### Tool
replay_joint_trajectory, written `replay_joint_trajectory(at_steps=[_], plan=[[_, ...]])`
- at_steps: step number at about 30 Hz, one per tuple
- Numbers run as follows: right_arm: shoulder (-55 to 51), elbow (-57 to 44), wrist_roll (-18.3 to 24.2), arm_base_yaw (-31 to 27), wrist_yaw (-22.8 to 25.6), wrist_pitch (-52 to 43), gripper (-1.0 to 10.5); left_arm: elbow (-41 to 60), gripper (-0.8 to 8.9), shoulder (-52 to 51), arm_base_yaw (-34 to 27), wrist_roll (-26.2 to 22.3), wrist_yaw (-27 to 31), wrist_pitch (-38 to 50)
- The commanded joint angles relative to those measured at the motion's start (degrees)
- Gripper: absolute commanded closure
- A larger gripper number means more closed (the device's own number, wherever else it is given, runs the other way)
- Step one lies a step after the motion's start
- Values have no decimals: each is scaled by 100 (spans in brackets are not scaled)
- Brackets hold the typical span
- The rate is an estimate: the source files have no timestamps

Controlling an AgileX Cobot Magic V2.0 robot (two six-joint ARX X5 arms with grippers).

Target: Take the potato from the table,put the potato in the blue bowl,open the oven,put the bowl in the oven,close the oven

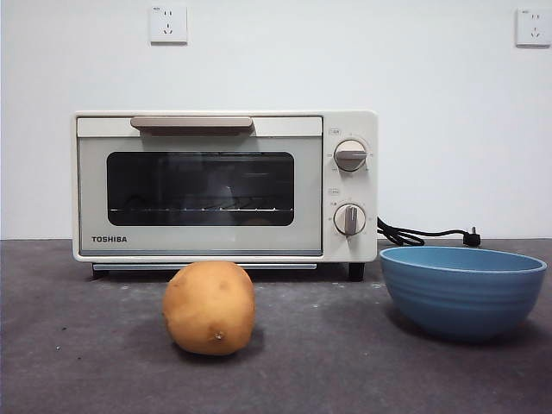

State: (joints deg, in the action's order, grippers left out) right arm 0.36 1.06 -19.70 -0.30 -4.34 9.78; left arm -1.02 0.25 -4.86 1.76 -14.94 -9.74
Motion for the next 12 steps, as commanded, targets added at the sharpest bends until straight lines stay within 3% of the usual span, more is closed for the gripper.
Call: replay_joint_trajectory(at_steps=[1,4,12], plan=[[2,-44,-356,11,-109,-28,952,68,818,-13,-11,942,-52,72],[2,66,-566,11,-529,-46,957,20,821,-13,-11,1475,-164,151],[380,723,-789,44,-1047,2,959,-610,821,111,-11,2105,-490,-330]])
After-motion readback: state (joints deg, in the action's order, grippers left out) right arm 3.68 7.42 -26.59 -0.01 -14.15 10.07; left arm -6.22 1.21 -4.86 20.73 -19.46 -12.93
